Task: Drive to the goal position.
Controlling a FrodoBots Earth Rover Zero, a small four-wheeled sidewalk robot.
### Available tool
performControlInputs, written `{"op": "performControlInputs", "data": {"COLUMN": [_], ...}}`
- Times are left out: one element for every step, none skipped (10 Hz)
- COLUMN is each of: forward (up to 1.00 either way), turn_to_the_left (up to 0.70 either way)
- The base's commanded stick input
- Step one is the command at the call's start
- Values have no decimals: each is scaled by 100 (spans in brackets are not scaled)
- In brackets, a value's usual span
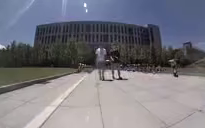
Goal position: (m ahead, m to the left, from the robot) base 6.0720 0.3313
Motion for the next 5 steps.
{"op": "performControlInputs", "data": {"forward": [52,52,52,51,51], "turn_to_the_left": [0,0,0,0,0]}}
